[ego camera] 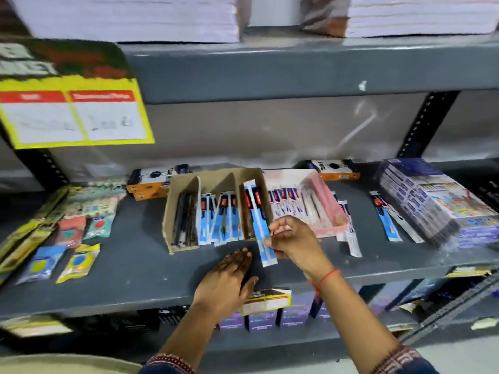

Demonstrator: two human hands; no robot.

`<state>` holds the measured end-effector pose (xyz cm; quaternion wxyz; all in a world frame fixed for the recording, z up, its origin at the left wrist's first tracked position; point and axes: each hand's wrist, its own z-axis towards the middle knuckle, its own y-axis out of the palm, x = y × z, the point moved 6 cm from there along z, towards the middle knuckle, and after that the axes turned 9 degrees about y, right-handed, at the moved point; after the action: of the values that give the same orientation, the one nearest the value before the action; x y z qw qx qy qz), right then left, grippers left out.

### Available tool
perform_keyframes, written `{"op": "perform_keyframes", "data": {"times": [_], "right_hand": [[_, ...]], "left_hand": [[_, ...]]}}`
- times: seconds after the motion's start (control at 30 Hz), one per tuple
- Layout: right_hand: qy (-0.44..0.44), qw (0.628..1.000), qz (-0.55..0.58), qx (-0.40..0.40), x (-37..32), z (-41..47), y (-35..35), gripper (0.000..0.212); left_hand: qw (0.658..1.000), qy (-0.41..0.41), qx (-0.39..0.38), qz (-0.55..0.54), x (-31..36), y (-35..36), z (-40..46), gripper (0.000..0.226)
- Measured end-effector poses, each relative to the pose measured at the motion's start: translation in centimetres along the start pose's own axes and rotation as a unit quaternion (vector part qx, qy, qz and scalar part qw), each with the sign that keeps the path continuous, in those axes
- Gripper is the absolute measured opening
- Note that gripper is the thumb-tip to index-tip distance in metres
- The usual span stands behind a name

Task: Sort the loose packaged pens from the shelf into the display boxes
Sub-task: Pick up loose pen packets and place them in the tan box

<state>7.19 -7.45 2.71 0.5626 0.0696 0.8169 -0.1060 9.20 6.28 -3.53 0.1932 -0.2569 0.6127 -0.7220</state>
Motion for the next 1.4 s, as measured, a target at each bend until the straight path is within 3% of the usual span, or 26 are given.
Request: {"op": "perform_keyframes", "data": {"times": [0.1,0.2,0.27,0.5,0.7,0.97,1.2,1.4], "right_hand": [[-0.038,0.991,-0.125,0.043,-1.8,2.1,3.9,0.038],[-0.068,0.959,-0.264,0.076,-3.7,3.5,7.7,0.026],[-0.076,0.939,-0.325,0.081,-4.8,4.2,9.7,0.03],[-0.007,0.882,-0.467,0.066,-5.0,7.3,12.9,0.038],[0.009,0.863,-0.497,0.087,-4.5,8.0,12.5,0.036],[-0.103,0.865,-0.469,0.144,-6.0,4.2,9.6,0.03],[-0.121,0.871,-0.41,0.242,-5.1,1.6,-0.8,0.027],[-0.003,0.875,-0.357,0.328,-0.2,1.5,-13.9,0.03]], "left_hand": [[0.999,-0.047,0.005,-0.02,-3.3,-0.7,-2.7,0.08],[0.997,-0.057,0.054,-0.009,-5.3,-1.2,-4.6,0.076],[0.994,-0.056,0.088,-0.01,-5.7,-1.4,-5.0,0.074],[0.992,-0.04,0.102,-0.06,-5.9,-1.1,-4.8,0.047],[0.993,-0.05,0.087,-0.068,-6.3,-0.5,-4.6,0.048],[0.994,-0.087,0.052,-0.044,-5.5,-0.2,-4.6,0.052],[0.994,-0.104,0.021,-0.036,-0.6,0.7,-0.9,0.054],[0.994,-0.101,0.03,-0.032,6.0,0.9,3.7,0.06]]}}
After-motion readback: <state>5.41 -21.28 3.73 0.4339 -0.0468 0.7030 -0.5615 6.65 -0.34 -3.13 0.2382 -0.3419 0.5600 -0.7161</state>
